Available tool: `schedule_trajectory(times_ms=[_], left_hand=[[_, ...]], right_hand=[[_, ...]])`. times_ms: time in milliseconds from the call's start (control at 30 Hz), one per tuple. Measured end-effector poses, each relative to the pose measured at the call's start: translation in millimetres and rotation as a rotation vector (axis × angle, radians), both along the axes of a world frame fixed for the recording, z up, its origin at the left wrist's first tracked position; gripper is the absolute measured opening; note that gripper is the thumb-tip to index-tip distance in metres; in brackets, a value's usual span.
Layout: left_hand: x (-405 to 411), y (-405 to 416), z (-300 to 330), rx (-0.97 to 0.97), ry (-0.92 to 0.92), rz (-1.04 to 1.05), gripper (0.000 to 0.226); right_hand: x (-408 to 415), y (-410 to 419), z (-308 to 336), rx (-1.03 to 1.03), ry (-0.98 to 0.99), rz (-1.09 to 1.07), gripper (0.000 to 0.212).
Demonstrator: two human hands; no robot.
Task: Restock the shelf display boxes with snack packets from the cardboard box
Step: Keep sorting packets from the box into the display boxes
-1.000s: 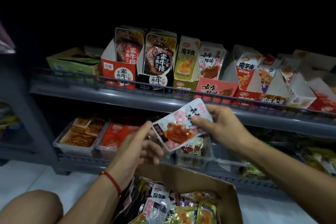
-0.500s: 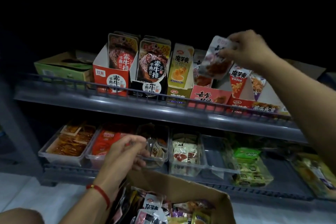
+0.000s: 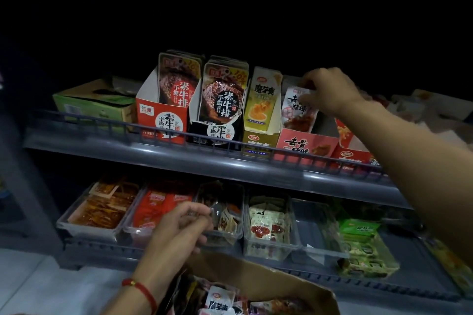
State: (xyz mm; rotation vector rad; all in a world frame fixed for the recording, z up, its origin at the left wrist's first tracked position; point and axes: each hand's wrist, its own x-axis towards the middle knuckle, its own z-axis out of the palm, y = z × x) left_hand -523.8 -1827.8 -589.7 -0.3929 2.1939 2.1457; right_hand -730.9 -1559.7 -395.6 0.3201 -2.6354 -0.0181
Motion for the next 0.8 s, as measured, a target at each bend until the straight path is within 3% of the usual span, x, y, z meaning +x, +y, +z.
schedule_trajectory(times_ms=[400, 800], left_hand=[[1, 3, 2, -0.033, -0.050, -0.041, 0.012], [-5, 5, -9, -0.085, -0.049, -0.035, 0.018]], right_hand=[[-11, -6, -10, 0.160, 0.235, 0.028, 0.028], [2, 4, -19, 0.117, 0.239, 0.017, 0.036]])
